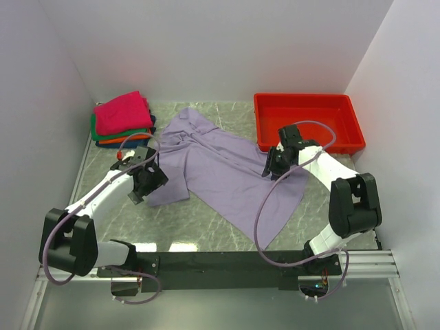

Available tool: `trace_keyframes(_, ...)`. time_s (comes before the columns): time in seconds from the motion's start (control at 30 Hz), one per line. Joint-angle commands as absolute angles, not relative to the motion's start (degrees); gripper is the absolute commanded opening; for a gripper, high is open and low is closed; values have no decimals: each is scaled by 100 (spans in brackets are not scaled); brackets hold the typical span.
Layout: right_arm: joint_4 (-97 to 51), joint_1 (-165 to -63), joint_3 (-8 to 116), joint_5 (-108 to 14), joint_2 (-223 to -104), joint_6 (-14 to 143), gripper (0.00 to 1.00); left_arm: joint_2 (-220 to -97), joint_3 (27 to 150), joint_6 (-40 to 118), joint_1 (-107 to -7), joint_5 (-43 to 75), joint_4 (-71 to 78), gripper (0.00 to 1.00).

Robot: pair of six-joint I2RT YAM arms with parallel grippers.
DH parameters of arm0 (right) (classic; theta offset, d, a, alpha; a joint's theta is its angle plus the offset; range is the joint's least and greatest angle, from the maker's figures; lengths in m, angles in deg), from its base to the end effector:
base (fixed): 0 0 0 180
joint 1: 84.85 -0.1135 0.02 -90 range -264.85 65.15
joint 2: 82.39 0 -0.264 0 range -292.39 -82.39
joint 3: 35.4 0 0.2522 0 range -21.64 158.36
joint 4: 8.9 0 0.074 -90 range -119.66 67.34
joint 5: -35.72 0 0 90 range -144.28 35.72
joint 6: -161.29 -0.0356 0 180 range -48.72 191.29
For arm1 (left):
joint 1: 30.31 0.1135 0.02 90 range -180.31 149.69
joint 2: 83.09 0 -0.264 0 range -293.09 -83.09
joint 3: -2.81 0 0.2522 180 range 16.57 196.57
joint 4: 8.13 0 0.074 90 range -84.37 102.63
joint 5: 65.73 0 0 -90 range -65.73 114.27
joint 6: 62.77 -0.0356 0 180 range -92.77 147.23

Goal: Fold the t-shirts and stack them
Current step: Flatten the tshirt out

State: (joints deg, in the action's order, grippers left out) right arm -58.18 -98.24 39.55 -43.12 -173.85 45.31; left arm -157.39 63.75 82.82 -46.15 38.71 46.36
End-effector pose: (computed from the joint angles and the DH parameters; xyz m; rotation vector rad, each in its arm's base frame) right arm 0.3031 0.0792 0.2064 0.2463 2.7630 0.4555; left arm 0.2283 -0.0556 0.2089 -0.9748 2.5007 -0.0306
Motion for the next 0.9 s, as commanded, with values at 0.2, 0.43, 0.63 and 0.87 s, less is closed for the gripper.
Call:
trace_keyframes(0.2,-5632,-9953,3874,-4206,-17037,4439,47,-15692,5921,8848,-4728,3921,4704,99)
trace_keyframes(0.43,-5614,-9970,3725,-4233,-16879,4430,47,-15929,5770,8744,-4737,3948,4360,89)
trace_keyframes(0.63,-5606,-9970,3734,-4268,-16809,4430,47,-16315,5884,8603,-4736,4088,4237,86)
trace_keyframes(0.87,-5614,-9979,3751,-4285,-16791,4439,47,-16500,5709,8594,-4737,4114,4044,69)
